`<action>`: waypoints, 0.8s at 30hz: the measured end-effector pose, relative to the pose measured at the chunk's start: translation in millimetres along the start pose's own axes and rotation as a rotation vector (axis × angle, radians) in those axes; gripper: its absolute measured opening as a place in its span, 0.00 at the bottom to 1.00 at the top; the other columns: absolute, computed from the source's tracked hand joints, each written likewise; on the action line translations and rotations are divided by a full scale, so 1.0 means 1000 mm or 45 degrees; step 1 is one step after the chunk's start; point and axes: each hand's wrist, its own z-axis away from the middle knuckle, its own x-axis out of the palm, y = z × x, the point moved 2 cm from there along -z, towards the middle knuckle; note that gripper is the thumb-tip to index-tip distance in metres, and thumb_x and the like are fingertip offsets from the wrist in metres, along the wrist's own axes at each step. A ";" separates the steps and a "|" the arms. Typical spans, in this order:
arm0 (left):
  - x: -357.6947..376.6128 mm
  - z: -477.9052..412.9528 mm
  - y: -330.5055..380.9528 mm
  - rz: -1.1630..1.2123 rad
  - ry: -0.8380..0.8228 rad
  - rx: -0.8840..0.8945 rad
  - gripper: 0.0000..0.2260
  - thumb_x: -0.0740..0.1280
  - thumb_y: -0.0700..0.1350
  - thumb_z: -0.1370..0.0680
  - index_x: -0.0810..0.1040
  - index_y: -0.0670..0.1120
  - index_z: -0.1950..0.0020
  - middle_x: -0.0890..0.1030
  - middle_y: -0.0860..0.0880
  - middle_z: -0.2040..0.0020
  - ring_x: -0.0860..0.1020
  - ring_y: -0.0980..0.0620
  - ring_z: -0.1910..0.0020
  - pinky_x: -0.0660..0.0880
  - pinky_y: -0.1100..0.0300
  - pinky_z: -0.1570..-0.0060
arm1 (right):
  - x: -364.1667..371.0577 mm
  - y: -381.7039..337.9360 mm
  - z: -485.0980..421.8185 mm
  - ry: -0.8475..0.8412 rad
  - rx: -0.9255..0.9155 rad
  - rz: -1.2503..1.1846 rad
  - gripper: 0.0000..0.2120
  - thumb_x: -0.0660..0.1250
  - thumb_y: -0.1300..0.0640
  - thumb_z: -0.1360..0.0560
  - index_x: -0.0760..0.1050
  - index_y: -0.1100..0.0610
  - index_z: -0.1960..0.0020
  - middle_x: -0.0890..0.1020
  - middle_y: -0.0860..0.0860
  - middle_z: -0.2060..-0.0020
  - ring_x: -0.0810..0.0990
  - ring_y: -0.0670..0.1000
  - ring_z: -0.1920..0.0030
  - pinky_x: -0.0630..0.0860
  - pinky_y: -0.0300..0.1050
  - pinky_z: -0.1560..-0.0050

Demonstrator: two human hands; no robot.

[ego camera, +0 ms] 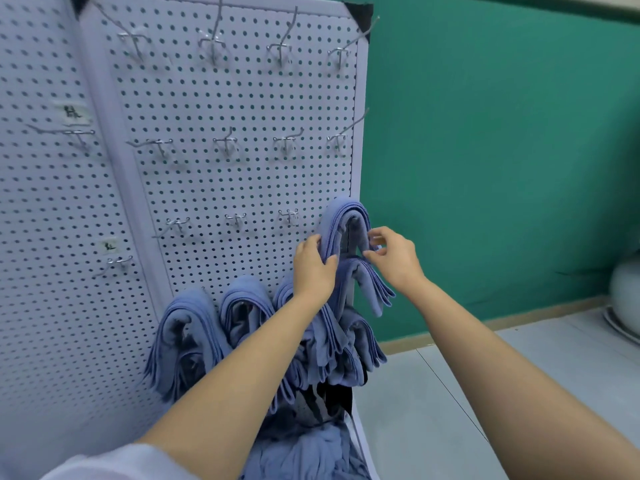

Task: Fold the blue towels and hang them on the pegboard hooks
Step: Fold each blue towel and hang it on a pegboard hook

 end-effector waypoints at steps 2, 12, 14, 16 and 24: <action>-0.017 0.020 0.000 0.013 -0.020 0.010 0.17 0.64 0.42 0.20 0.70 0.44 0.32 0.73 0.47 0.34 0.72 0.48 0.37 0.70 0.56 0.39 | -0.003 -0.015 0.022 -0.039 -0.037 -0.001 0.16 0.69 0.61 0.25 0.74 0.56 0.38 0.80 0.53 0.47 0.78 0.51 0.54 0.74 0.43 0.49; -0.104 0.136 -0.051 -0.085 -0.125 -0.062 0.10 0.65 0.42 0.21 0.78 0.44 0.40 0.79 0.47 0.43 0.77 0.49 0.44 0.73 0.58 0.45 | 0.044 -0.067 0.162 -0.317 -0.118 0.022 0.14 0.69 0.62 0.25 0.75 0.60 0.40 0.81 0.56 0.49 0.77 0.50 0.54 0.75 0.46 0.44; -0.117 0.159 -0.075 -0.095 -0.163 -0.101 0.09 0.65 0.42 0.21 0.78 0.43 0.41 0.80 0.46 0.43 0.77 0.49 0.44 0.73 0.57 0.44 | 0.065 -0.066 0.189 -0.393 -0.087 0.020 0.13 0.69 0.62 0.24 0.75 0.60 0.40 0.81 0.56 0.49 0.76 0.50 0.53 0.74 0.45 0.44; -0.129 0.179 -0.103 -0.100 -0.196 -0.175 0.09 0.65 0.41 0.21 0.79 0.42 0.42 0.80 0.46 0.45 0.76 0.49 0.46 0.72 0.59 0.46 | 0.088 -0.061 0.214 -0.482 -0.027 0.010 0.13 0.68 0.61 0.24 0.75 0.61 0.40 0.80 0.56 0.50 0.77 0.51 0.52 0.74 0.45 0.44; -0.137 0.251 -0.232 -0.180 -0.329 -0.571 0.08 0.66 0.38 0.22 0.80 0.40 0.44 0.81 0.43 0.46 0.77 0.48 0.48 0.71 0.60 0.50 | 0.185 -0.007 0.292 -0.787 0.233 0.014 0.10 0.64 0.64 0.22 0.75 0.61 0.41 0.80 0.60 0.51 0.78 0.59 0.49 0.75 0.48 0.48</action>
